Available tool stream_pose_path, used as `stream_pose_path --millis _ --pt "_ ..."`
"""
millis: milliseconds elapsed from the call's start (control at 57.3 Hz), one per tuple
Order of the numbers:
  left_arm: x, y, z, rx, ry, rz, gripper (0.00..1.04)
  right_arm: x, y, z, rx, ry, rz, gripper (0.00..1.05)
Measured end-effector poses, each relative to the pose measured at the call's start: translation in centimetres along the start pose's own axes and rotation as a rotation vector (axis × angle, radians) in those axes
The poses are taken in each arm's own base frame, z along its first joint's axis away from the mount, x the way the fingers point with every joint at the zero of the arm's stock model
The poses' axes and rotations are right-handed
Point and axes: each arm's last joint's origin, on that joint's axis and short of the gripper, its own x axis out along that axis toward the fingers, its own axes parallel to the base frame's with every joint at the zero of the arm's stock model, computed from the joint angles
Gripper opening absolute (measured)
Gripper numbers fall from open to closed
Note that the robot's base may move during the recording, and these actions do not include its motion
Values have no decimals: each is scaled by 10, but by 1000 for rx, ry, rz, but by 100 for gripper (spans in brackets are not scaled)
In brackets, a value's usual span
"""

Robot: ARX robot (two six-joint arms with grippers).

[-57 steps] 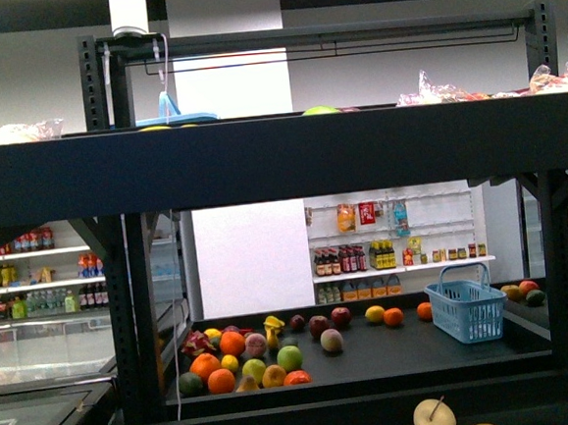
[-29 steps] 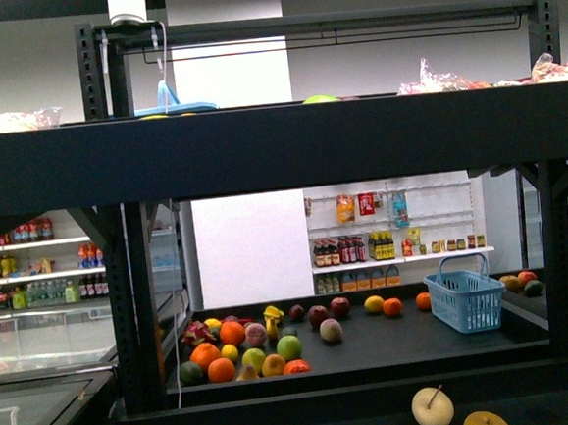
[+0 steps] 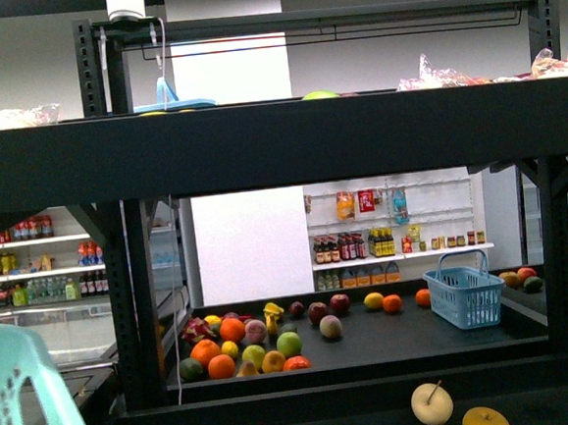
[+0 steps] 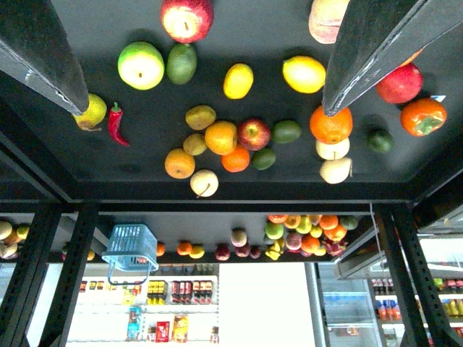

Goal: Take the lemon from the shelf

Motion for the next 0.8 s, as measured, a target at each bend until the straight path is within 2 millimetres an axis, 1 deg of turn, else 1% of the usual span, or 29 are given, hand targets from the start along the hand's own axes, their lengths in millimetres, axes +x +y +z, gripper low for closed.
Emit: stream_pose_path --millis 157,366,593,803 --pt "17 -12 -29 25 91 -57 14 0 0 0 0 0 0 97" --pt "38 -27 -61 60 188 -128 14 0 0 0 0 0 0 97" --pt "65 -31 -93 42 269 -149 14 0 0 0 0 0 0 97" --pt "81 -36 -118 34 315 -171 13 0 0 0 0 0 0 97"
